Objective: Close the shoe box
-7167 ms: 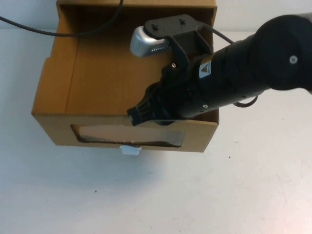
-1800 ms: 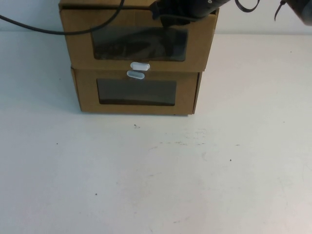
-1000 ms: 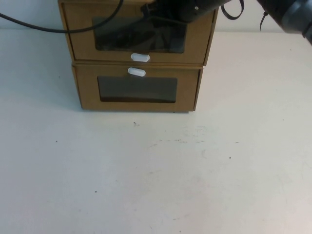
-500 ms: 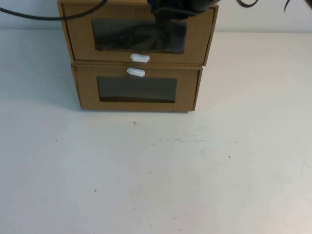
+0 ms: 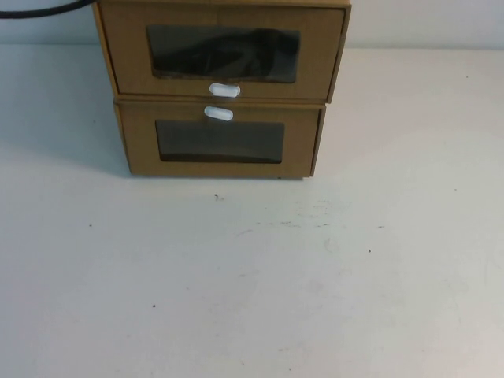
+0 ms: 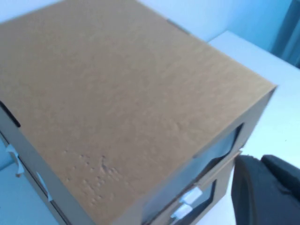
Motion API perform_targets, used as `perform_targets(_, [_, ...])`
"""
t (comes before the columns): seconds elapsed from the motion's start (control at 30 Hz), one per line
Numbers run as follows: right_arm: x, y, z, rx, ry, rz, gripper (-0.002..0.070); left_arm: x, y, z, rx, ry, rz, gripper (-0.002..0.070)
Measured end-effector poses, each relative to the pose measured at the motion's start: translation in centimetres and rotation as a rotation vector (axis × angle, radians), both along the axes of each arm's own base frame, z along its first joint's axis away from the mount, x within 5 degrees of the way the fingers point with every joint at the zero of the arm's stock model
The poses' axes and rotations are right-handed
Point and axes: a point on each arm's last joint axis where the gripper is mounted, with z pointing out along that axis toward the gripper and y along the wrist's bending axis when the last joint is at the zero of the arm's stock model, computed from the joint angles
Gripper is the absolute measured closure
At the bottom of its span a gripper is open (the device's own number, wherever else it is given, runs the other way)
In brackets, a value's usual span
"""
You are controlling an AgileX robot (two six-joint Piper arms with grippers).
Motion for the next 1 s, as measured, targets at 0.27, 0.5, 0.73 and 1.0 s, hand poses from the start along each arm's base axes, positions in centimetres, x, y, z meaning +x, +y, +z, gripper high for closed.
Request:
perform_targets(0.27, [-7.1, -5.2, -1.1, -0.136, 0.024, -0.095, 0.069, -8.1, 1.1, -1.2, -0.021, -0.074, 0.12, 0.068])
perform_targets(0.5, [-16.9, -10.8, -5.5, -0.025, -0.024, -0.194, 0.069, -17.1, 2.0, -7.6, -0.108, -0.209, 0.218, 0.068])
perform_targets(0.73, [-23.8, -14.5, -12.5, 0.141, -0.08, -0.273, 0.069, -23.9, 3.0, -15.9, -0.148, -0.333, 0.295, 0.068])
perform_targets(1.0, [-26.2, -16.1, -17.9, 0.346, -0.287, -0.319, 0.069, -27.1, 4.6, -22.7, -0.19, -0.494, 0.463, 0.068])
